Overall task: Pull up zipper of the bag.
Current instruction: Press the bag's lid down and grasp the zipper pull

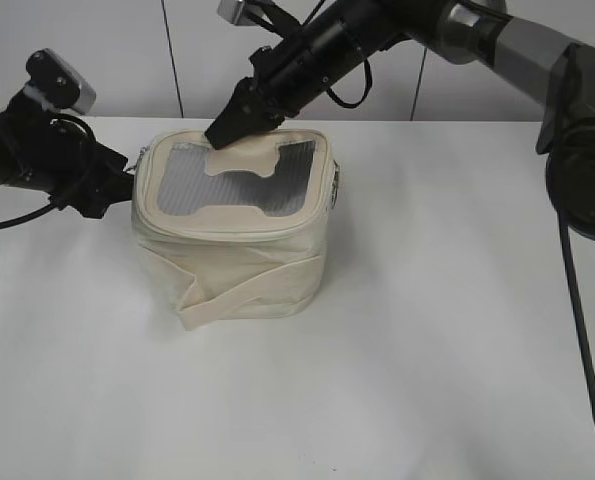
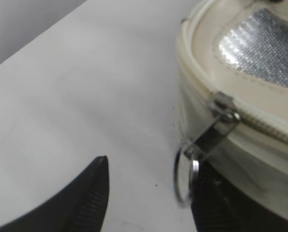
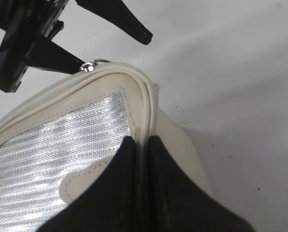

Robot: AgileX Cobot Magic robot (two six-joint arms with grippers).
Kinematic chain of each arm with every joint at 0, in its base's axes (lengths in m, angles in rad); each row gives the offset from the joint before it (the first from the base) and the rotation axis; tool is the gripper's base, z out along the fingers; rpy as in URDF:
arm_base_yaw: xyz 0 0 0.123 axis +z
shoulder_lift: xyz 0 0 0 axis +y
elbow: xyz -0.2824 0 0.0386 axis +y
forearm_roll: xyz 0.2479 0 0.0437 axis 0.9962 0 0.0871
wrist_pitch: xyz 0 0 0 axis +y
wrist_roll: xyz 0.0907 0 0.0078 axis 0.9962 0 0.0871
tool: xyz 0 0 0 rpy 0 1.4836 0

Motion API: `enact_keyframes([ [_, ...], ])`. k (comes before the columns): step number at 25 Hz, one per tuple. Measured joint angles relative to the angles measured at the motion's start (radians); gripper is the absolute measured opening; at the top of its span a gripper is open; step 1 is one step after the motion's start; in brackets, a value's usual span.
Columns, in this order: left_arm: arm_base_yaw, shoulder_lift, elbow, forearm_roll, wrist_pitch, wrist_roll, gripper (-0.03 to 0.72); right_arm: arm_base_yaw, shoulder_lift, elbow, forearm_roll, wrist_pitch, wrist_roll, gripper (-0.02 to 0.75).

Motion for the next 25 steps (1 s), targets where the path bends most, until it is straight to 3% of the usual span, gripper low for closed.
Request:
enact_keyframes([
  [6,0.0,0.0,0.0,0.016,0.01,0.003,0.379,0.0,0.0,0.0,0.0,0.0,0.001,0.048],
  [8,0.0,0.0,0.001,0.019,0.031,0.004,0.282,0.0,0.0,0.0,0.0,0.0,0.001,0.048],
  [11,0.0,0.0,0.001,0.024,0.063,0.006,0.056,0.0,0.0,0.0,0.0,0.0,0.002,0.048],
  [15,0.0,-0.003,0.001,0.049,0.059,-0.02,-0.007,0.0,0.0,0.0,0.0,-0.001,0.013,0.048],
  [22,-0.003,-0.1,0.002,0.419,0.053,-0.449,-0.008,0.0,0.0,0.0,0.0,-0.005,0.071,0.048],
  [25,-0.003,-0.157,0.02,0.517,0.066,-0.587,-0.008,0.0,0.0,0.0,0.0,-0.006,0.111,0.048],
])
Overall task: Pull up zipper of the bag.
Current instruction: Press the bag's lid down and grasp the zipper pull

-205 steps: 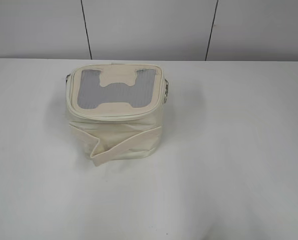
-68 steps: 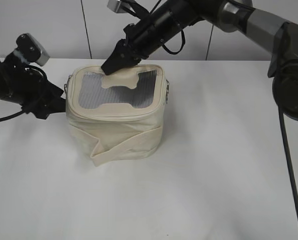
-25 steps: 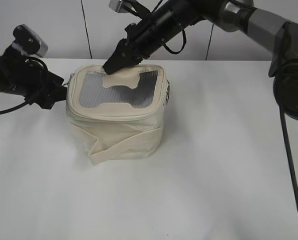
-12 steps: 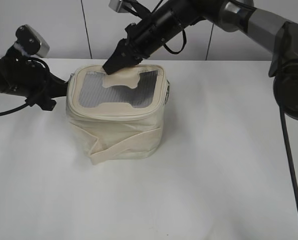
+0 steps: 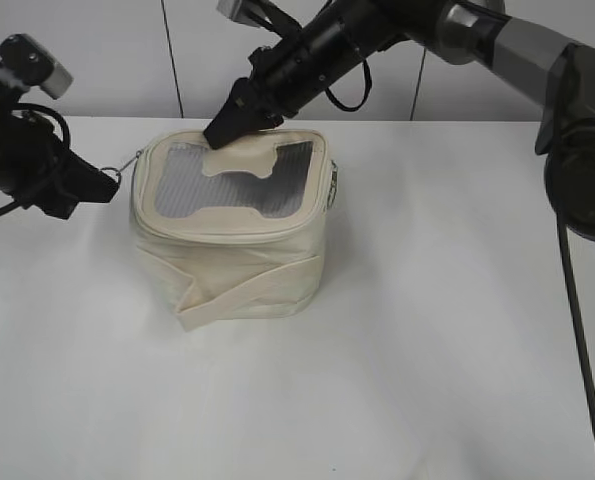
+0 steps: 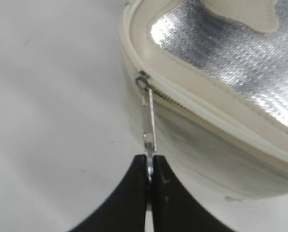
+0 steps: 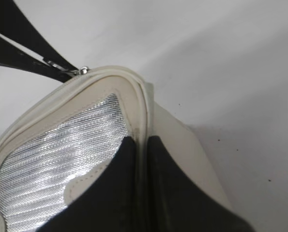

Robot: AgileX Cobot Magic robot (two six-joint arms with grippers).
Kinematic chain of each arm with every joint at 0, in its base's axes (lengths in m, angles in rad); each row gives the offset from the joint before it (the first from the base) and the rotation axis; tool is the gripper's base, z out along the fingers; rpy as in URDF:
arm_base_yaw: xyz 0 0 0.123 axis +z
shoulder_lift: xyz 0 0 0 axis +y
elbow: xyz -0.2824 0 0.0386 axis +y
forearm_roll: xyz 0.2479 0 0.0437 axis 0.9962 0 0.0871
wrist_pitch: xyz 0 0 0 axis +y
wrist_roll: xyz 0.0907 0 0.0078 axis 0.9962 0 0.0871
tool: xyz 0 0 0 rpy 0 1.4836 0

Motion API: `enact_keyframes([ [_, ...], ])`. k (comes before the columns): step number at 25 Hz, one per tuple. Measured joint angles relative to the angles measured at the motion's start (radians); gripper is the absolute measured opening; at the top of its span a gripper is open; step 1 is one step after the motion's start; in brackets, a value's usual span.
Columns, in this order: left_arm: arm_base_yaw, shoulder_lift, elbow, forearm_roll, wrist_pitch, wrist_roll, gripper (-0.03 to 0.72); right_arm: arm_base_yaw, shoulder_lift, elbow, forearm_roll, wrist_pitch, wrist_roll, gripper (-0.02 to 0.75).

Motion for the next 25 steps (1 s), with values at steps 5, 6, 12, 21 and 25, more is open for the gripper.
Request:
enact_keyframes([
  [5,-0.001,-0.107,0.108,0.03,0.016,-0.057,-0.008,0.0,0.0,0.0,0.0,0.0,0.06,0.046],
  [6,-0.001,-0.128,0.138,0.03,0.004,-0.061,-0.008,0.0,0.0,0.0,0.001,0.0,0.069,0.046],
  [12,-0.017,-0.222,0.266,-0.007,0.045,-0.071,-0.008,0.0,0.0,0.0,0.001,-0.001,0.13,0.045],
  [21,-0.37,-0.224,0.301,-0.111,-0.121,-0.077,-0.008,0.0,0.0,0.0,0.001,-0.002,0.175,0.045],
  [25,-0.536,-0.202,0.295,-0.17,-0.284,-0.079,-0.008,0.0,0.0,0.0,0.002,-0.001,0.177,0.045],
])
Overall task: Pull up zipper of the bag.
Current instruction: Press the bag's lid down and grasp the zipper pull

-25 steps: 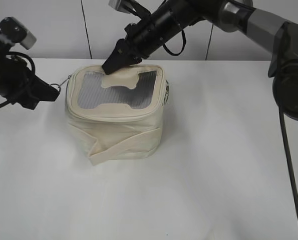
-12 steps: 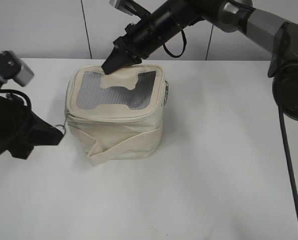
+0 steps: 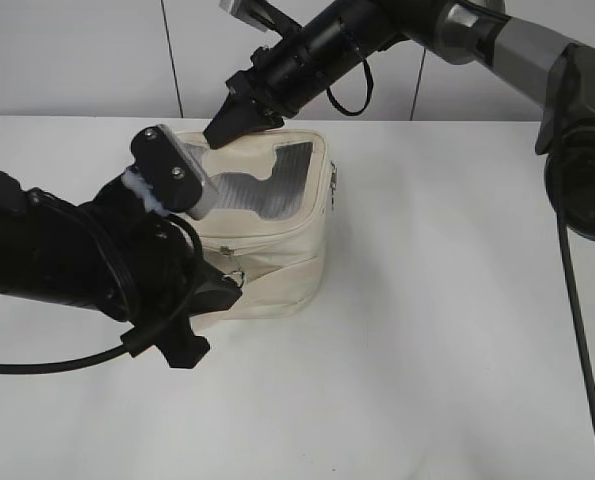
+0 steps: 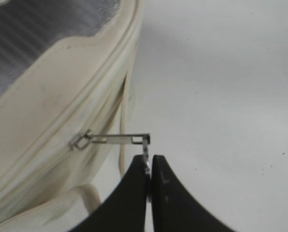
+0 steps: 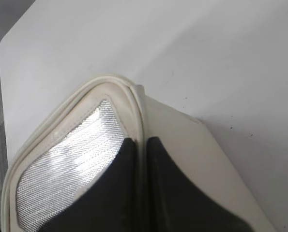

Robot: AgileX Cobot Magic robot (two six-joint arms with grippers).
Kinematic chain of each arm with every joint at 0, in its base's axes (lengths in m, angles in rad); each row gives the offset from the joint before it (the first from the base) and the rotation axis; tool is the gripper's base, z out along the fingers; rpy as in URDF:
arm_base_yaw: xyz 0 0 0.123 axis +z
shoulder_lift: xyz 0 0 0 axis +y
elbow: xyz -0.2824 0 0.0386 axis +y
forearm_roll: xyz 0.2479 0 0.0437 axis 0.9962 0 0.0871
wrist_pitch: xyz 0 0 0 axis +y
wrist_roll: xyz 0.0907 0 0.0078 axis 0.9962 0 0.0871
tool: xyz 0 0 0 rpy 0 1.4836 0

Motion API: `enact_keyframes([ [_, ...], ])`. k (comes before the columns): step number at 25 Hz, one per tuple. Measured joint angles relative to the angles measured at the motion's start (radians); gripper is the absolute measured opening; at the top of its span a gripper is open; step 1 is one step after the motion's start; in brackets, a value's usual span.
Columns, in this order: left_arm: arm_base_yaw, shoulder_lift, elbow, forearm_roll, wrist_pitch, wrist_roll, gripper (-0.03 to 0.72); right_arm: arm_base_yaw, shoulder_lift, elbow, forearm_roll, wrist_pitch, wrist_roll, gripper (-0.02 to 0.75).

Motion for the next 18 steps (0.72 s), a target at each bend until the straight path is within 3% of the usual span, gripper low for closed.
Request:
enact_keyframes([
  [3,-0.051,0.015,-0.009,-0.02,-0.048,0.0,-0.008,0.0,0.0,0.0,0.0,0.002,0.001,0.045],
  [8,-0.043,0.017,-0.01,-0.084,-0.045,-0.005,0.008,-0.008,0.0,0.0,0.001,0.002,0.003,0.063],
  [11,-0.018,0.015,-0.01,-0.092,0.037,-0.034,0.13,-0.027,-0.01,0.0,-0.001,0.008,0.02,0.209],
  [13,0.005,-0.003,-0.01,-0.076,0.125,-0.066,0.249,-0.057,-0.03,0.0,-0.01,0.012,0.033,0.311],
  [15,0.038,-0.037,-0.01,-0.041,0.19,-0.123,0.318,-0.101,-0.061,0.0,-0.036,0.013,0.069,0.338],
  [18,0.115,-0.104,-0.01,0.047,0.234,-0.255,0.348,-0.161,-0.112,0.0,-0.12,0.013,0.144,0.333],
])
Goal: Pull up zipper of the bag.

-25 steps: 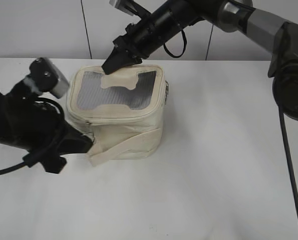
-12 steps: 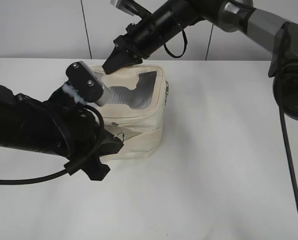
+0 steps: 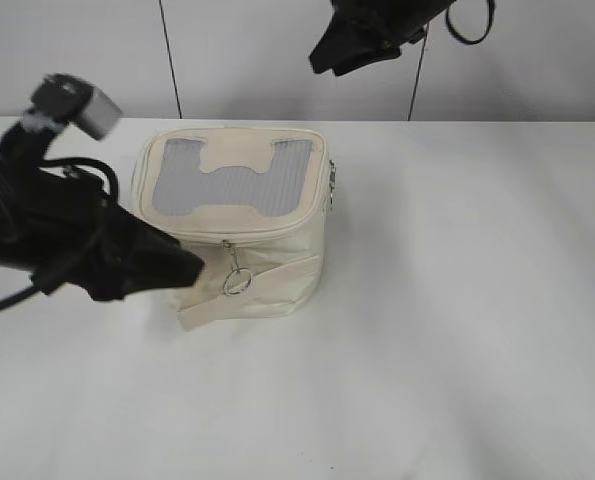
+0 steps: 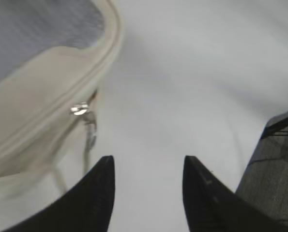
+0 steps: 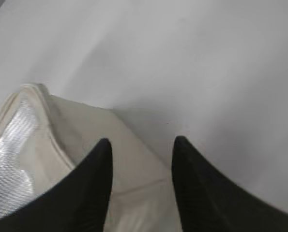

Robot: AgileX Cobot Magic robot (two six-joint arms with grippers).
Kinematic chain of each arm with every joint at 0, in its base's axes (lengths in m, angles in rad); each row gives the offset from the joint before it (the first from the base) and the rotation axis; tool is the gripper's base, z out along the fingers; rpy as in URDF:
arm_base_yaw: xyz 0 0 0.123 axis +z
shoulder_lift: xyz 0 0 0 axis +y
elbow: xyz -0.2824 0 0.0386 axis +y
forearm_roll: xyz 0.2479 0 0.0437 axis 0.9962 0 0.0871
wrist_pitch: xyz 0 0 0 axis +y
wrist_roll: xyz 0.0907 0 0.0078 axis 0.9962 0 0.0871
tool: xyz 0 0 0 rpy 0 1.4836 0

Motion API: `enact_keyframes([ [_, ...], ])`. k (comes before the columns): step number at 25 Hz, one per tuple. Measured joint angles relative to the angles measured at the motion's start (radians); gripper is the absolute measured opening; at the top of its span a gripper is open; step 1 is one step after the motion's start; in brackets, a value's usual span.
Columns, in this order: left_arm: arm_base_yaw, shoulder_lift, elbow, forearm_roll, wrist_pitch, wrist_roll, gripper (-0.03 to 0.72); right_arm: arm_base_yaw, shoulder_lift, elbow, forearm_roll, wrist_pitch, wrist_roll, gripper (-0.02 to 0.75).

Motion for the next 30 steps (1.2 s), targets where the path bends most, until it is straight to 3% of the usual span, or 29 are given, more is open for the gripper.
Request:
enact_keyframes([
  [5,0.236,-0.03,-0.085,0.074,0.108,-0.055,0.341,-0.079,-0.097,0.079,-0.065,0.0,0.052,0.328],
  [8,0.347,0.053,-0.267,0.083,0.213,-0.055,0.335,-0.112,-0.186,0.253,-0.033,-0.001,-0.001,0.328],
  [10,0.371,0.149,-0.433,0.084,0.297,-0.055,0.334,-0.121,-0.267,0.435,-0.005,-0.033,-0.055,0.327],
  [13,0.362,0.336,-0.668,0.086,0.412,-0.055,0.333,-0.125,-0.44,0.805,0.059,-0.253,-0.177,0.321],
  [15,0.341,0.44,-0.808,0.099,0.46,-0.055,0.333,-0.125,-0.561,1.074,0.165,-0.436,-0.32,0.318],
  [17,0.314,0.537,-0.953,0.125,0.504,-0.055,0.333,-0.121,-0.665,1.298,0.364,-0.593,-0.532,0.318],
  [19,0.28,0.615,-1.07,0.154,0.551,-0.056,0.333,-0.118,-0.715,1.445,0.575,-0.649,-0.783,0.324],
  [21,0.251,0.685,-1.172,0.168,0.592,-0.066,0.333,-0.117,-0.722,1.544,0.762,-0.634,-0.995,0.347],
  [23,0.225,0.755,-1.244,0.174,0.636,-0.082,0.333,-0.116,-0.719,1.592,0.879,-0.598,-1.132,0.386],
  [30,0.188,0.869,-1.329,0.245,0.664,-0.129,0.333,-0.116,-0.704,1.608,0.949,-0.549,-1.233,0.426],
])
